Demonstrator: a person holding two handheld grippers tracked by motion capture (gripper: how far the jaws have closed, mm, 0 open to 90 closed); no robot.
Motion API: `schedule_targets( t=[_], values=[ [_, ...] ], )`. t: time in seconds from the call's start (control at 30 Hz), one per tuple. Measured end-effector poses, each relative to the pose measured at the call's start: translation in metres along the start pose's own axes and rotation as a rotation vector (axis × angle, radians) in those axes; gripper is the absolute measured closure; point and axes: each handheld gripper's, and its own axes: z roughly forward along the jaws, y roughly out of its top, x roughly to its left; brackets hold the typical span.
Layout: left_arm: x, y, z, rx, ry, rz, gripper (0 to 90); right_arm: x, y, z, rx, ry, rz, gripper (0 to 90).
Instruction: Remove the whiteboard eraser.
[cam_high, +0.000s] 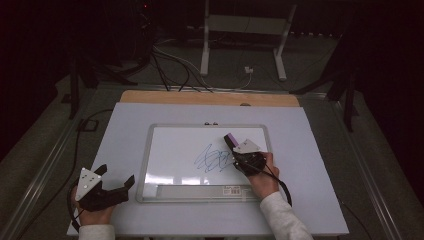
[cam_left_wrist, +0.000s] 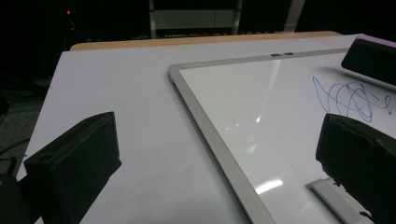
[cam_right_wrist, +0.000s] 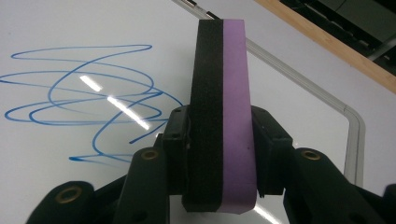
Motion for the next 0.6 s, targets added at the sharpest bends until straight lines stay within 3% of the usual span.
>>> schedule_targets(
  t=[0.5, 0.6],
  values=[
    [0.0003, 0.0006, 0.0010, -0.001, -0.002, 0.003, 0.6, 0.0068, -0.0013, 0.0032, 0.014, -0.005, -0.037, 63.1],
    [0.0001, 0.0008, 0.0014, -0.002, -0.003, 0.003, 0.6, 0.0098, -0.0023, 0.0050, 0.025, -0.013, -0.064, 63.1]
  ],
)
